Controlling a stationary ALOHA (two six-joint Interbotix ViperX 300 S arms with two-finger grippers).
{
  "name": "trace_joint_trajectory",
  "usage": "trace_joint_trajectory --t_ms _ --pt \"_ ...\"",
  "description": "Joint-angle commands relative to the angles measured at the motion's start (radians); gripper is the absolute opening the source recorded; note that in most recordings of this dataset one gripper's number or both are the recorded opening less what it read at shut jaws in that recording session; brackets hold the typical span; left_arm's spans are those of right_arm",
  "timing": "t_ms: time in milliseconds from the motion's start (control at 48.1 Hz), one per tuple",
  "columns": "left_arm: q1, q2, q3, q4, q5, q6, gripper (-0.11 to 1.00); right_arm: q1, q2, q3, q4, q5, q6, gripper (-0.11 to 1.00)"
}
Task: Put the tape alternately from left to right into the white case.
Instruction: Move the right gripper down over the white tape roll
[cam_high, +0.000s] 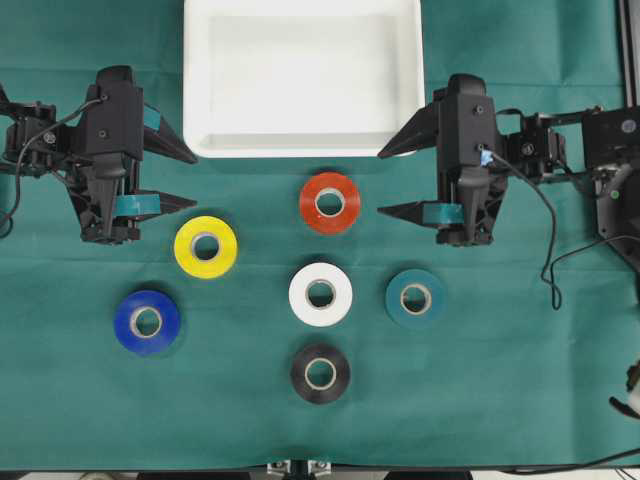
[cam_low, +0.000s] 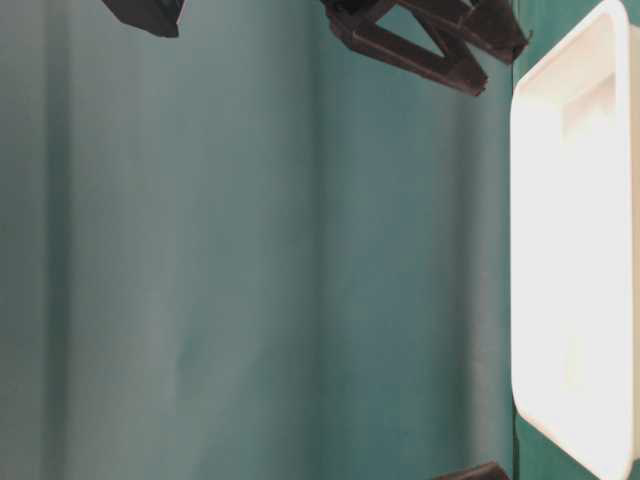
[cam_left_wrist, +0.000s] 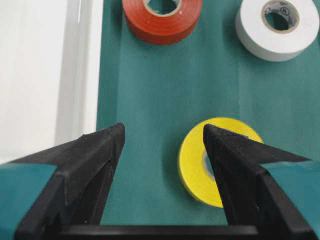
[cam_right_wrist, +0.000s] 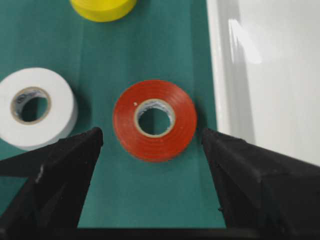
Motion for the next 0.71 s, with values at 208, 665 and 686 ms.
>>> trace_joint_trajectory --t_ms 208,665,686 --pt "-0.002 -0.006 -0.023 -0.003 -0.005 0.0 0.96 0.034 0.017 -0.032 -0.002 -0.008 0.017 0.89" --pt "-0.002 -0.005 -0.023 -0.003 -0.005 -0.002 0.96 0.107 0.118 -0.114 -0.002 -0.002 0.034 0.89" --pt "-0.002 -0.005 -0.023 -0.003 -0.005 -0.002 0.96 0.112 0.124 -0.12 -0.002 -0.003 0.034 0.89"
